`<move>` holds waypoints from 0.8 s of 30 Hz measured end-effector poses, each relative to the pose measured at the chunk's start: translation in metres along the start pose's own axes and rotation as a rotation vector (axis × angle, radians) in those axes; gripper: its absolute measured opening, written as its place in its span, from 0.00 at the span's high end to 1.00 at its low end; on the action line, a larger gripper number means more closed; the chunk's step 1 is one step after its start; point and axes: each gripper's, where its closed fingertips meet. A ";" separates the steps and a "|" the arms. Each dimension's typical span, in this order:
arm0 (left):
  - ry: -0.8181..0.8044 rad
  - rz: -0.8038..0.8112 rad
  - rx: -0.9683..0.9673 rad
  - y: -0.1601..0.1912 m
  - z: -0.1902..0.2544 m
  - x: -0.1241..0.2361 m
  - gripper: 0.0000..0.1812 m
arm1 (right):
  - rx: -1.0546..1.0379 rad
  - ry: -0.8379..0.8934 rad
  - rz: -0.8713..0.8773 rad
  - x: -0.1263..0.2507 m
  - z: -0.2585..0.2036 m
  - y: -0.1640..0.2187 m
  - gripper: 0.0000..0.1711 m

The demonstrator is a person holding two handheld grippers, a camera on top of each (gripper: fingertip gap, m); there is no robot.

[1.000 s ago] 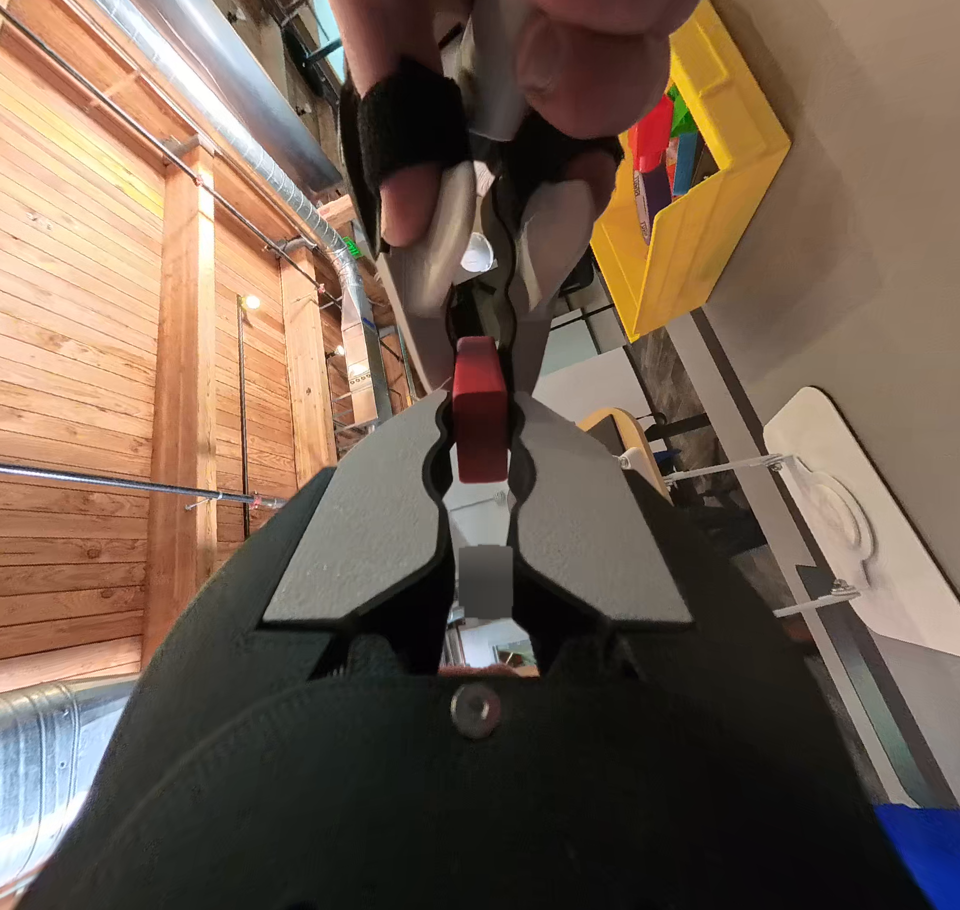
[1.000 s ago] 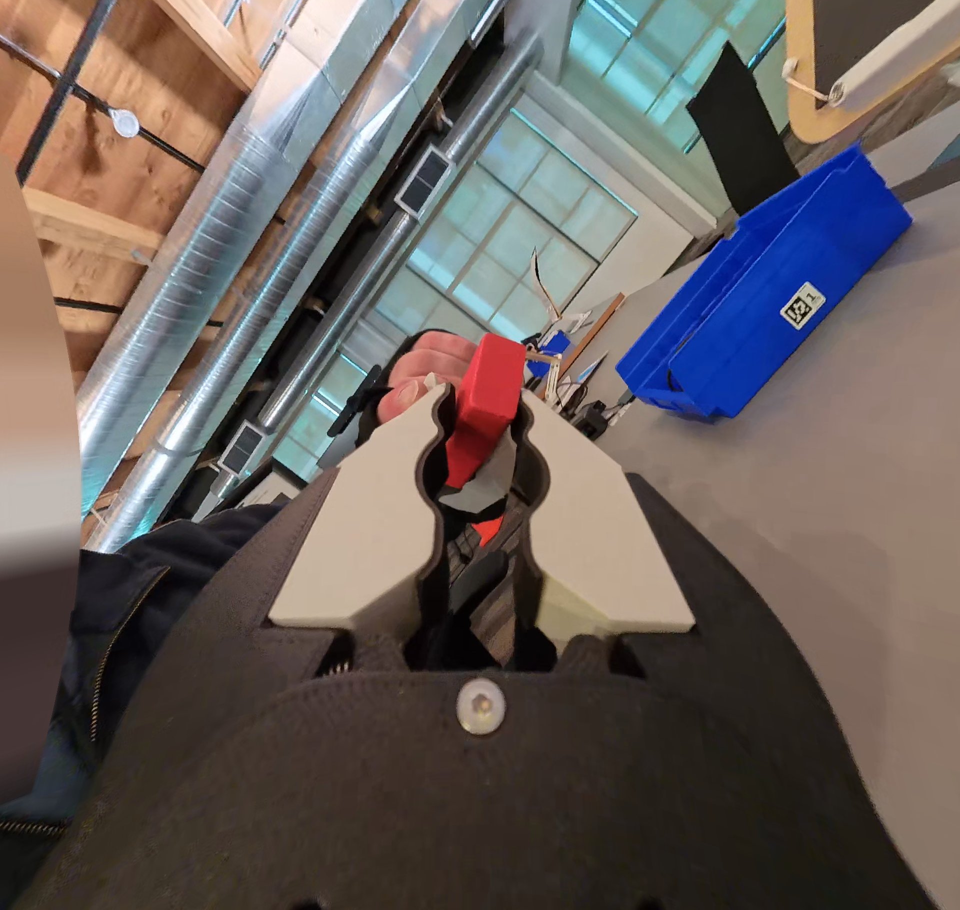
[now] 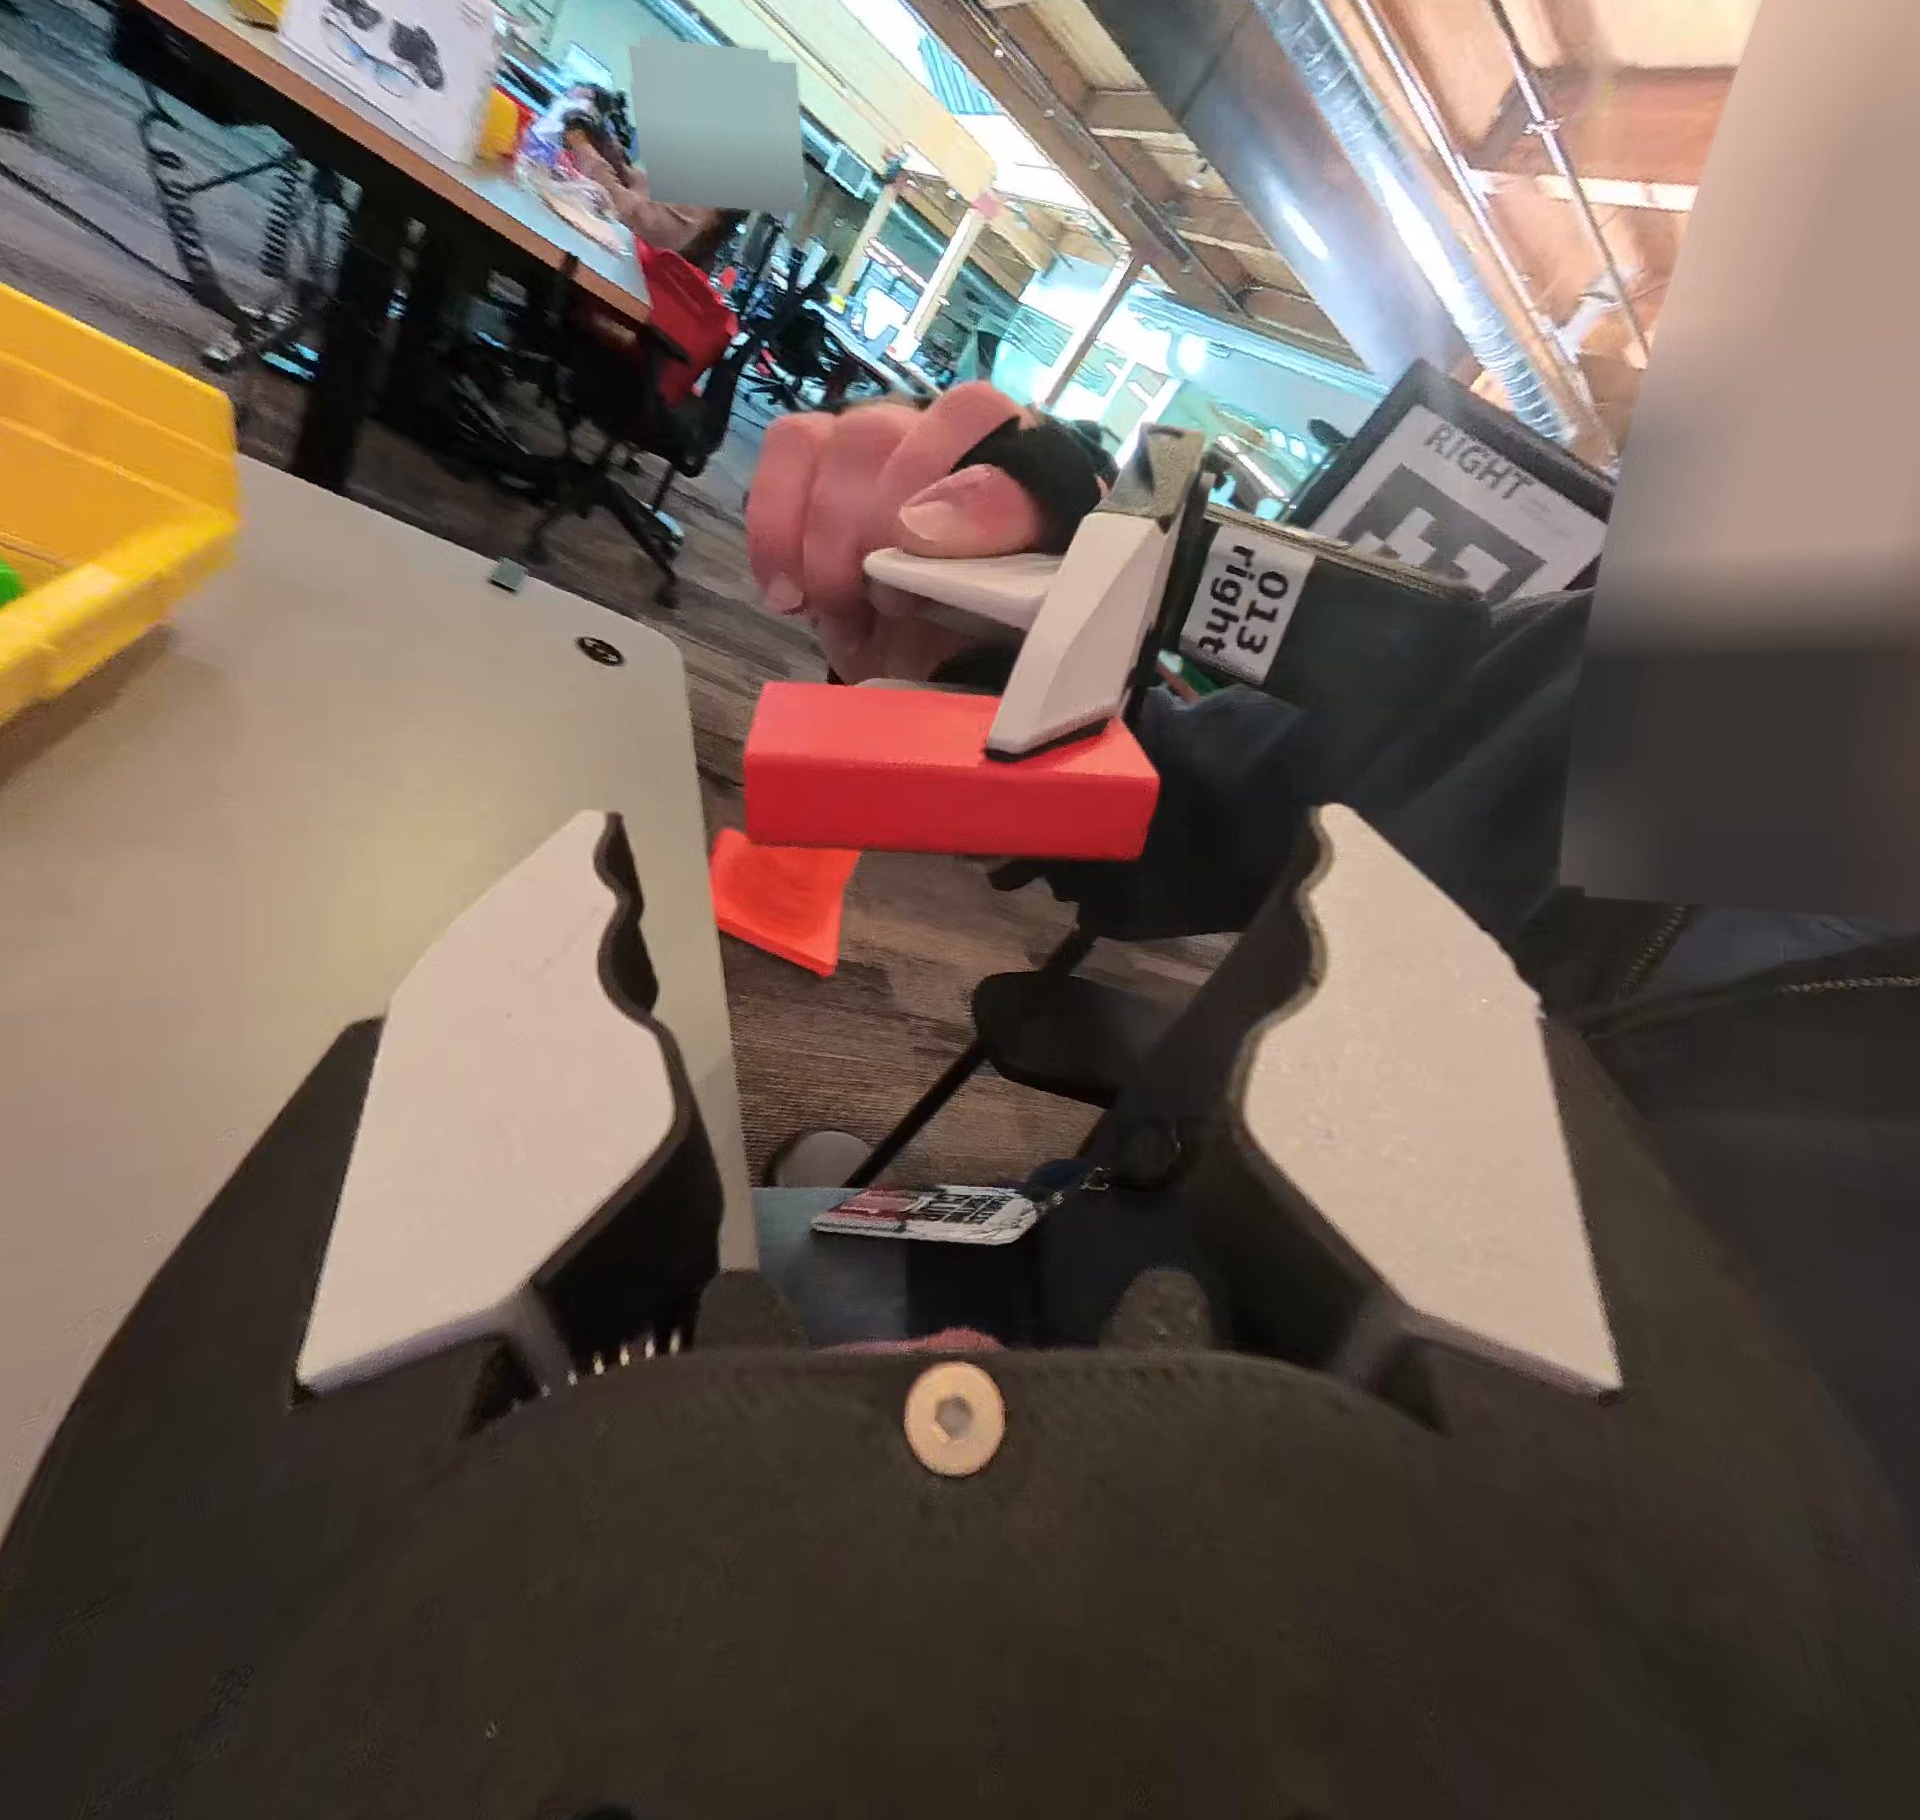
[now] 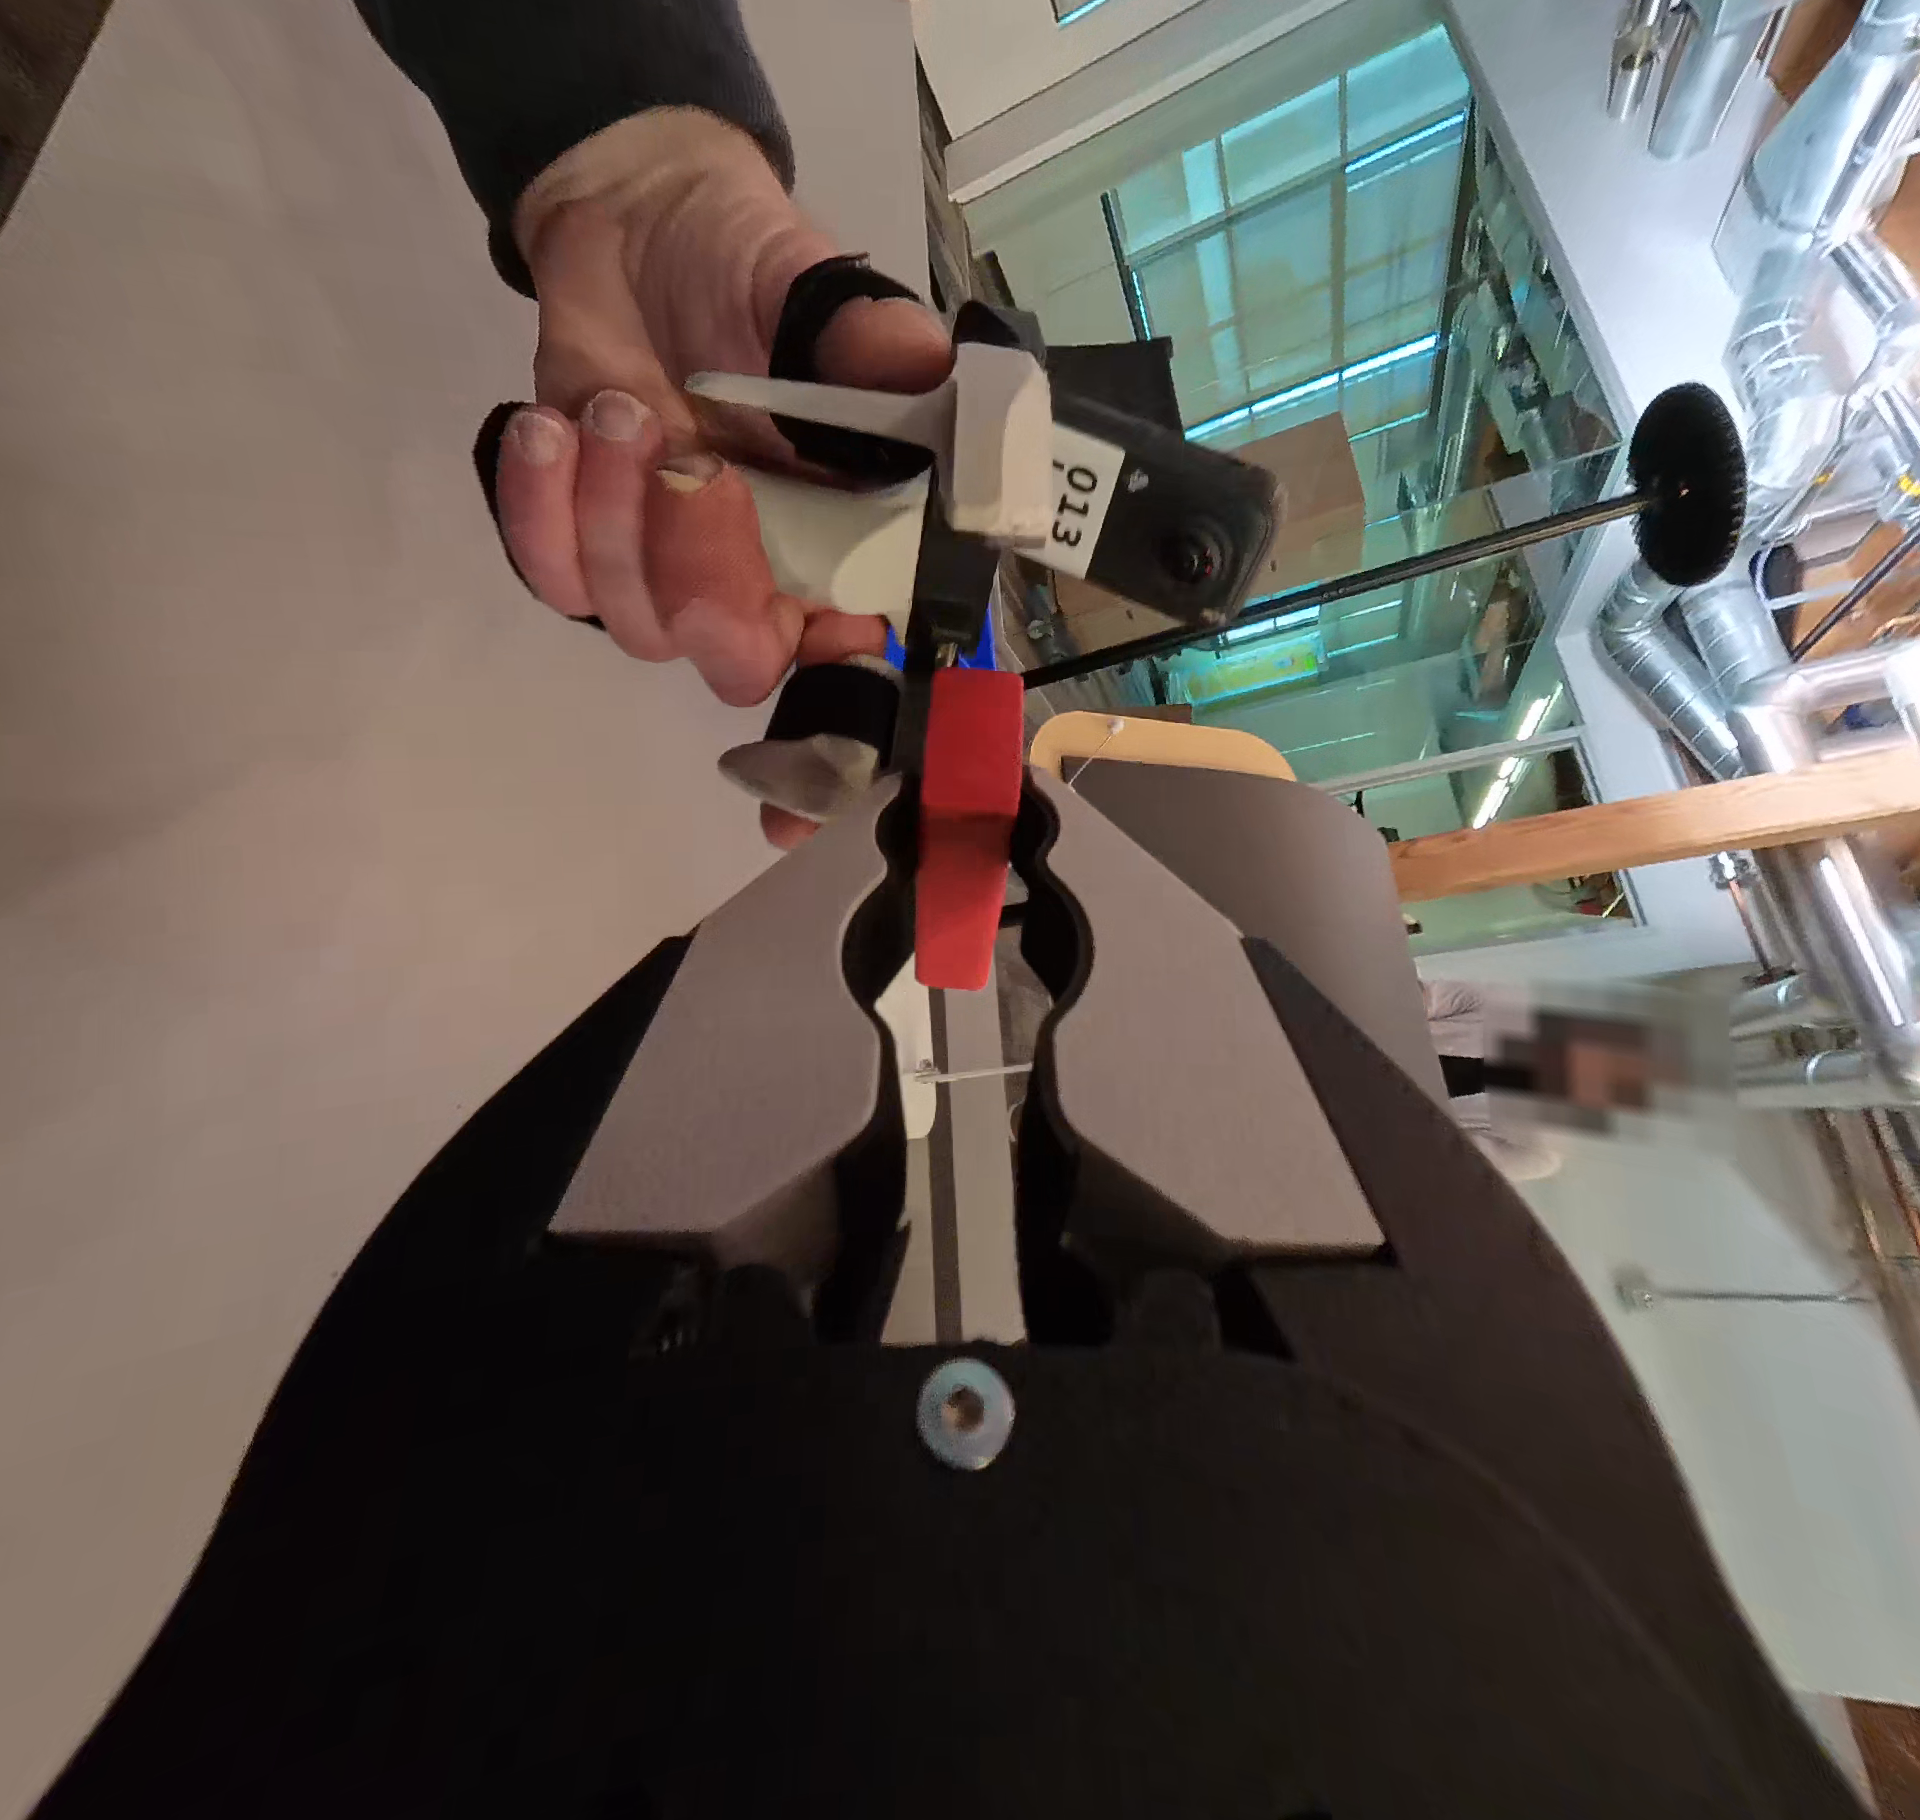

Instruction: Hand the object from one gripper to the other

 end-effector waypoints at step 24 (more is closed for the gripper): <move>-0.170 -0.001 -0.318 -0.006 -0.006 -0.002 0.60 | -0.125 -0.005 -0.076 0.009 -0.007 0.008 0.75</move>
Point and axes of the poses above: each gripper's, where its closed fingertips meet, x back along the fingers, y out of its underside, z = x × y across the jaws, and after that the axes turned 13 degrees about y, right-handed
